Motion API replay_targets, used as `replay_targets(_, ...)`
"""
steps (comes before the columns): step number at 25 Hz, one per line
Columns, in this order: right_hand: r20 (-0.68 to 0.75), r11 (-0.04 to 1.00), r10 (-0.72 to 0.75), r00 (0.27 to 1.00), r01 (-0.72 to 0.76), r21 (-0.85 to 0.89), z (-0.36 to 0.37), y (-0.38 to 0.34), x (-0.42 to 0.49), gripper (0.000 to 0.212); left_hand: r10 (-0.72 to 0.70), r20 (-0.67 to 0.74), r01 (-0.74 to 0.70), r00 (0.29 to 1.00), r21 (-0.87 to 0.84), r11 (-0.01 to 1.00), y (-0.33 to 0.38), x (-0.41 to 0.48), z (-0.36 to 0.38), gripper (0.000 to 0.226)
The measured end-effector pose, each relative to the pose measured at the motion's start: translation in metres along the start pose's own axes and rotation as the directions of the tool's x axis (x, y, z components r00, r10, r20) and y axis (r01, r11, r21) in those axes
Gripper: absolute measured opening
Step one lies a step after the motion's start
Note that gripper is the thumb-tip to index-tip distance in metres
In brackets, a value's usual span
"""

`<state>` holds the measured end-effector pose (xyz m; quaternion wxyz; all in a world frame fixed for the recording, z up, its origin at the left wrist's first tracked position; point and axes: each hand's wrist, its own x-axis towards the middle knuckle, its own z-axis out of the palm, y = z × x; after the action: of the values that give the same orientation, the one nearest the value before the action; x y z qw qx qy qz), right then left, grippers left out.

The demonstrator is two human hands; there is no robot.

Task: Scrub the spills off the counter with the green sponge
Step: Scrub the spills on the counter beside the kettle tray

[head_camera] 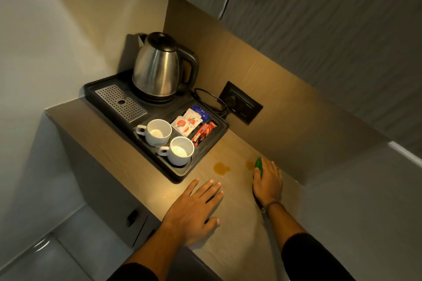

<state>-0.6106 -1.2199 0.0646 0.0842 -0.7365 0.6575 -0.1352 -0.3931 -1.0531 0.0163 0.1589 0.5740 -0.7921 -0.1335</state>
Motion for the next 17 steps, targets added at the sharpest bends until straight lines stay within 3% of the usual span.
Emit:
replay_targets(2, 0.047, 0.988, -0.152, 0.987, 0.15, 0.036, 0.014, -0.016, 0.006, 0.05, 0.005, 0.006, -0.005, 1.0, -0.011, 1.0, 0.0, -0.001, -0.001, 0.072)
replay_targets(5, 0.129, 0.911, -0.412, 0.902, 0.409, 0.048, 0.009, 0.023, -0.044, 0.051, 0.007, 0.01, -0.007, 1.0, 0.003, 1.0, 0.002, -0.003, -0.003, 0.072)
replay_targets(8, 0.1, 0.929, -0.366, 0.925, 0.359, 0.085, -0.004, 0.045, -0.038, 0.049, 0.015, 0.027, -0.015, 1.0, -0.002, 1.0, 0.003, -0.002, -0.007, 0.072)
replay_targets(11, 0.079, 0.975, -0.217, 0.973, 0.211, 0.069, 0.009, -0.01, 0.014, 0.048, 0.01, 0.038, -0.01, 0.999, -0.011, 1.0, 0.002, -0.001, -0.007, 0.072)
replay_targets(14, 0.158, 0.909, -0.415, 0.896, 0.399, 0.124, 0.025, -0.052, 0.016, 0.048, 0.015, 0.022, -0.015, 1.0, -0.01, 1.0, 0.002, -0.001, -0.006, 0.071)
replay_targets(17, 0.197, 0.808, -0.589, 0.784, 0.567, 0.157, 0.021, -0.011, -0.025, 0.049, 0.01, 0.02, -0.01, 1.0, -0.001, 1.0, 0.003, -0.003, -0.007, 0.072)
